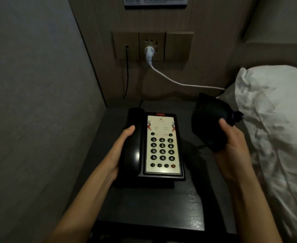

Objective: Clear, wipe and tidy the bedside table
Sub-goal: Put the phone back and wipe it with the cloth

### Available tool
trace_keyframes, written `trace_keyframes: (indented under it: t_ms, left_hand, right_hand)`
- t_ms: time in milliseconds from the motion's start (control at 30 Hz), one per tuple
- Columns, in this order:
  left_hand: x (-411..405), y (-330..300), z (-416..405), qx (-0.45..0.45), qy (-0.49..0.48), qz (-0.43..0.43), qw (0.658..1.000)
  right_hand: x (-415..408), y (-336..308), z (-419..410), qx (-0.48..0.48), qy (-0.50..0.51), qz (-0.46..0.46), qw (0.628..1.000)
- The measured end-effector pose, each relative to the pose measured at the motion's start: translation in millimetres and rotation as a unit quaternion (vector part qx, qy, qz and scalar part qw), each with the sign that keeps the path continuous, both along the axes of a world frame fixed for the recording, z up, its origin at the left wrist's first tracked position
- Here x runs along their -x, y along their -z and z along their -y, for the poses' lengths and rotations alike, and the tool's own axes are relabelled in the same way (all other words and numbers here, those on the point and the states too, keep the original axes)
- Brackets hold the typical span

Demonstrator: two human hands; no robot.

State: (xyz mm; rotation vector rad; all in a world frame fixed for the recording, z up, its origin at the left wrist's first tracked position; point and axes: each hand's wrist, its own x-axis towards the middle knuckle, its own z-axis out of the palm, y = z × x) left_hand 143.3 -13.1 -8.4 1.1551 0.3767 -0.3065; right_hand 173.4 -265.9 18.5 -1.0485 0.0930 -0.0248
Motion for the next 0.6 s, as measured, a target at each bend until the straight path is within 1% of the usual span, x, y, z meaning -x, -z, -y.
trace_keyframes:
  t_ms: [67,100,200,233,300,367,467,600]
  left_hand:
    - [0.1,0.8,3.5,-0.014,0.017,0.006,1.000]
    - [-0.3,1.6,6.4,-0.021,0.026,0.010,0.999]
    - [-2.7,4.3,14.8,-0.027,0.047,0.016,0.998]
    - [-3.6,6.3,16.7,-0.029,0.050,0.021,0.998]
    - [-5.1,10.0,18.2,-0.035,0.056,0.029,0.997]
    - [-6.9,13.6,16.5,-0.049,0.053,0.037,0.997]
    - [-8.8,19.1,12.5,-0.065,0.048,0.054,0.995]
    - [-11.9,23.4,11.5,-0.069,0.048,0.077,0.993]
  right_hand:
    - [0.3,11.2,-11.4,0.124,0.017,-0.001,0.992]
    - [0.4,17.2,-17.4,0.181,0.014,0.014,0.983]
    - [2.4,30.8,-33.7,0.295,-0.047,0.078,0.951]
    - [1.7,35.1,-37.6,0.335,-0.056,0.105,0.935]
    - [-0.4,39.1,-42.6,0.438,-0.048,0.171,0.881]
    - [-2.6,43.4,-46.3,0.523,-0.046,0.197,0.828]
    - [-4.5,48.1,-53.3,0.595,-0.066,0.204,0.775]
    - [-6.8,46.2,-64.9,0.640,-0.073,0.220,0.732]
